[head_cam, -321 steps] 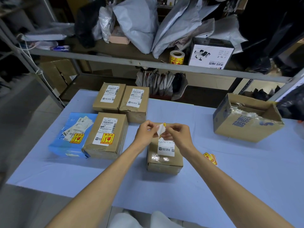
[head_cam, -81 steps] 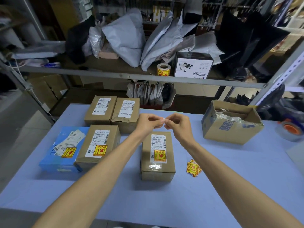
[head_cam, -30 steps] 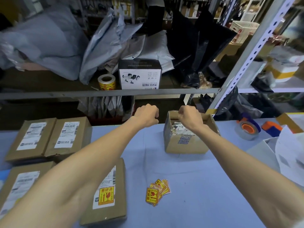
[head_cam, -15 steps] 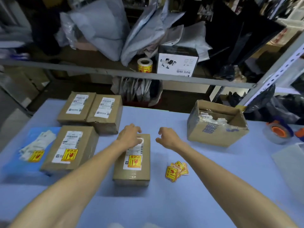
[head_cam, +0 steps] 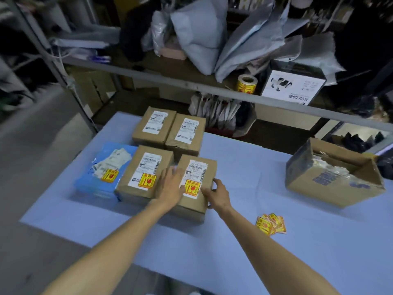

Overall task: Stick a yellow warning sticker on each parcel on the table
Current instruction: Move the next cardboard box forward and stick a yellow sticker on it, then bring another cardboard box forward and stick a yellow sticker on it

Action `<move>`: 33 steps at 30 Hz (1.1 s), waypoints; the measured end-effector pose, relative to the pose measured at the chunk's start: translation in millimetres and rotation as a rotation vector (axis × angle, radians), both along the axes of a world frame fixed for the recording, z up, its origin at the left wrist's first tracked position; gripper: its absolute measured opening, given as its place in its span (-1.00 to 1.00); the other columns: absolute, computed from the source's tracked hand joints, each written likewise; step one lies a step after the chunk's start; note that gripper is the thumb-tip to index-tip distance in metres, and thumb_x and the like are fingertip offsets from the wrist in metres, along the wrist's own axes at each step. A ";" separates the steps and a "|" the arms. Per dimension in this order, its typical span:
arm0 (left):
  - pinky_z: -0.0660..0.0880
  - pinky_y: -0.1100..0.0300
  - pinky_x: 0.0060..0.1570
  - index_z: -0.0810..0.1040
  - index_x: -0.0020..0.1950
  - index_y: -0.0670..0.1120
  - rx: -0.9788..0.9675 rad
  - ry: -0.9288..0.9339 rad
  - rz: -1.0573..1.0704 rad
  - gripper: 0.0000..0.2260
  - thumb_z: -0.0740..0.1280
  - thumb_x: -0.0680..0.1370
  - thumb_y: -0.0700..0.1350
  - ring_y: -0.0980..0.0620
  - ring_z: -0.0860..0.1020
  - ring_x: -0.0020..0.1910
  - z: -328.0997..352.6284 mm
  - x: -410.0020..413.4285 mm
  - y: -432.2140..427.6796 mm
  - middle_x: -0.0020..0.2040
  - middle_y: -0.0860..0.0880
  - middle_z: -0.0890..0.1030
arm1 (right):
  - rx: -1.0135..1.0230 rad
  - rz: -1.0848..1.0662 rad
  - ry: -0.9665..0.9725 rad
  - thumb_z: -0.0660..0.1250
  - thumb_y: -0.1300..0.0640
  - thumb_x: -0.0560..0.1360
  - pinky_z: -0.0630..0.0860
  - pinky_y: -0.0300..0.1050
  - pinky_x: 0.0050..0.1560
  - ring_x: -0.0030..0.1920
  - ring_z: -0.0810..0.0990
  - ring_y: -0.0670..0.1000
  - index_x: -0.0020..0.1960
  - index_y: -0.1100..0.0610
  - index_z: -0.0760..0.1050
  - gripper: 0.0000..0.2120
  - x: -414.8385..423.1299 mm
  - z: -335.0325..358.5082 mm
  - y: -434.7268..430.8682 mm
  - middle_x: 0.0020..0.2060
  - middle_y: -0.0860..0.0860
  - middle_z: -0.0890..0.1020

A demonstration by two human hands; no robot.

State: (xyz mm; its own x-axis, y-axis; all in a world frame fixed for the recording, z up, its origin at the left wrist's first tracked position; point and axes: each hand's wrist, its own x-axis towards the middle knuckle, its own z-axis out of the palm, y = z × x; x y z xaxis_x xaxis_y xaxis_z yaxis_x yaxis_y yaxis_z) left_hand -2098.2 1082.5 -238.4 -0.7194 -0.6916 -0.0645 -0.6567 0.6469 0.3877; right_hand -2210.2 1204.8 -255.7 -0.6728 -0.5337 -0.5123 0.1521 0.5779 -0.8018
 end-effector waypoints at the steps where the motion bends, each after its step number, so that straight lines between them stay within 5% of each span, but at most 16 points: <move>1: 0.27 0.04 0.35 0.32 0.42 -0.05 -0.054 0.000 0.086 -0.54 0.31 0.53 -0.08 -0.13 0.28 0.35 3.2 8.9 -11.7 0.37 -0.13 0.32 | -0.011 0.025 -0.015 0.38 0.08 0.46 0.60 0.18 0.08 0.17 0.59 0.14 0.48 0.02 0.25 -0.36 2.4 0.0 -7.1 0.22 0.12 0.59; 5: 0.16 -0.19 0.40 0.16 0.50 -0.08 0.073 -0.084 0.439 -0.36 0.31 0.51 0.11 -0.28 0.08 0.46 7.0 44.7 -65.2 0.48 -0.25 0.15 | -0.029 0.080 -0.020 0.39 0.16 0.45 0.57 0.10 0.17 0.12 0.62 0.08 0.49 -0.05 0.26 -0.35 5.4 -1.2 -26.0 0.16 0.08 0.62; 8: 0.04 -0.33 0.39 0.04 0.54 0.00 0.268 -0.182 0.493 -0.22 0.34 0.46 0.23 -0.35 -0.06 0.50 -1.5 65.6 -98.3 0.52 -0.27 0.02 | -0.041 0.112 -0.063 0.44 0.14 0.38 0.56 0.15 0.18 0.14 0.61 0.08 0.44 -0.14 0.30 -0.32 4.6 -5.8 -31.0 0.15 0.04 0.62; 17: 0.23 -0.24 0.34 -0.08 0.53 -0.02 0.256 -0.253 0.431 -0.08 0.33 0.39 0.34 -0.31 0.16 0.42 -17.1 94.9 -150.3 0.46 -0.23 0.15 | -0.017 0.162 -0.111 0.44 0.25 0.46 0.54 -0.20 -0.23 0.18 0.52 0.11 0.40 0.06 0.16 -0.35 29.4 -0.9 -69.8 0.16 0.05 0.48; 22: 0.22 -0.19 0.37 0.00 0.51 -0.10 0.287 -0.270 0.432 -0.09 0.42 0.37 0.22 -0.32 0.15 0.43 -8.6 90.8 -167.5 0.44 -0.27 0.16 | 0.016 0.160 -0.132 0.42 0.28 0.47 0.57 -0.16 -0.21 0.15 0.54 0.11 0.38 0.09 0.13 -0.37 38.4 -0.1 -82.4 0.15 0.07 0.50; 26: 0.19 -0.15 0.40 0.12 0.49 -0.08 0.193 -0.294 0.315 -0.24 0.44 0.40 -0.01 -0.26 0.08 0.47 11.5 61.8 -156.9 0.48 -0.24 0.10 | 0.088 0.184 -0.121 0.44 0.24 0.44 0.60 0.15 0.05 0.15 0.58 0.18 0.31 0.07 0.13 -0.39 34.4 2.5 -86.2 0.20 0.15 0.53; 33: 0.35 -0.03 0.31 0.34 0.40 -0.13 0.205 -0.140 0.033 -0.49 0.37 0.46 -0.17 -0.14 0.30 0.37 28.6 -10.7 -142.5 0.36 -0.12 0.36 | 0.231 0.209 0.130 0.42 0.11 0.47 0.44 -0.14 -0.02 0.24 0.49 0.10 0.37 0.21 0.27 -0.44 8.9 19.7 -97.8 0.26 0.11 0.48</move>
State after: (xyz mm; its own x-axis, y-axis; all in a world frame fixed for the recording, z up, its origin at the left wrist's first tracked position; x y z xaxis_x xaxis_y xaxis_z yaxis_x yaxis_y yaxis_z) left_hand -2109.0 940.0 -209.8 -0.6707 -0.6768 -0.3035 -0.7327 0.5412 0.4125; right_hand -2201.3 1107.0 -236.0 -0.6288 -0.5471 -0.5526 -0.0843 0.7544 -0.6510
